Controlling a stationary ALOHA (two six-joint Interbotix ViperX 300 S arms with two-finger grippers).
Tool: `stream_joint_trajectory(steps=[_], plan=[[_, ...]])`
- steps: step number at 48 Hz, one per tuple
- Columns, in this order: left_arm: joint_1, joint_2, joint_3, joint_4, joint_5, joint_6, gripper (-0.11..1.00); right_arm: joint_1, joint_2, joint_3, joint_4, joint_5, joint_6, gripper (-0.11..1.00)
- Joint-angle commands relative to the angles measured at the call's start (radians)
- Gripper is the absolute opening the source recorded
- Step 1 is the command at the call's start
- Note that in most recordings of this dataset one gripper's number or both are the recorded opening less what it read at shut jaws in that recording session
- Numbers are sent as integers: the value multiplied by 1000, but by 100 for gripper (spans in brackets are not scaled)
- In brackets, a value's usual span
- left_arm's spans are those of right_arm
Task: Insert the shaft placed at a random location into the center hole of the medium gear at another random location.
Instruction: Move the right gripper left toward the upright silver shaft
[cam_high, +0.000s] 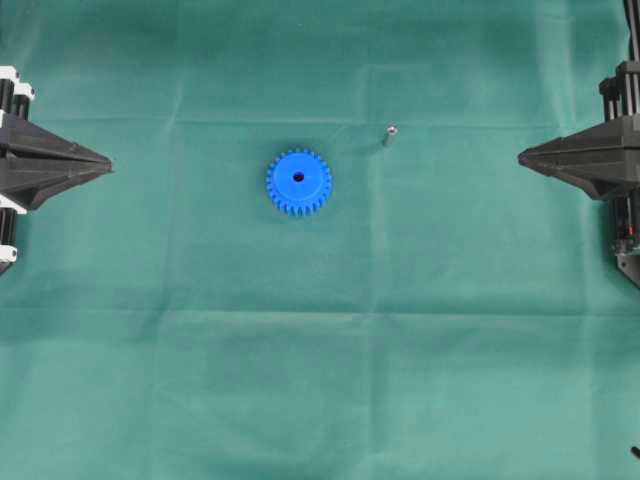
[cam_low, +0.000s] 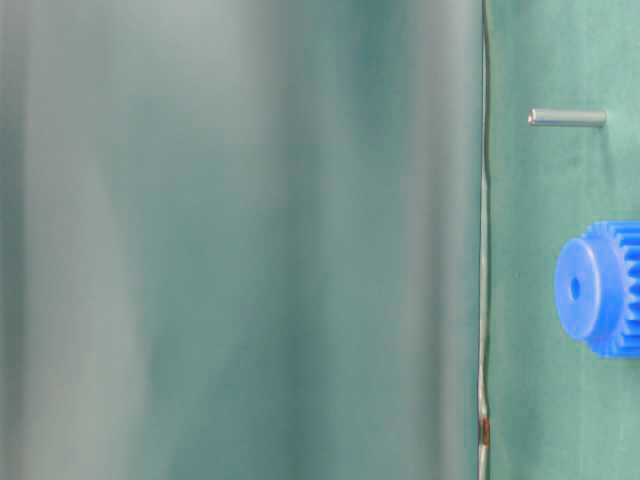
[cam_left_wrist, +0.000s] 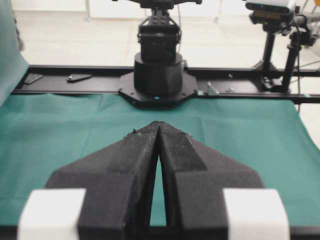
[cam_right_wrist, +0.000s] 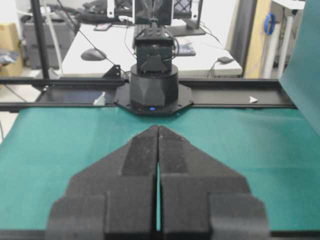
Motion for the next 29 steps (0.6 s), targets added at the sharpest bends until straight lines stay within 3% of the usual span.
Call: stream_joint_trajectory(steps=[1,15,29], plan=[[-2,11,-29,12,14,-3,0,-6,12,-18,-2,-9,0,1],[-2,9,-29,12,26,-11,0,-40,49,-20,-2,12,6,1],[-2,9,-29,12,26,-11,0,-135,173,-14,3,17,8,1]])
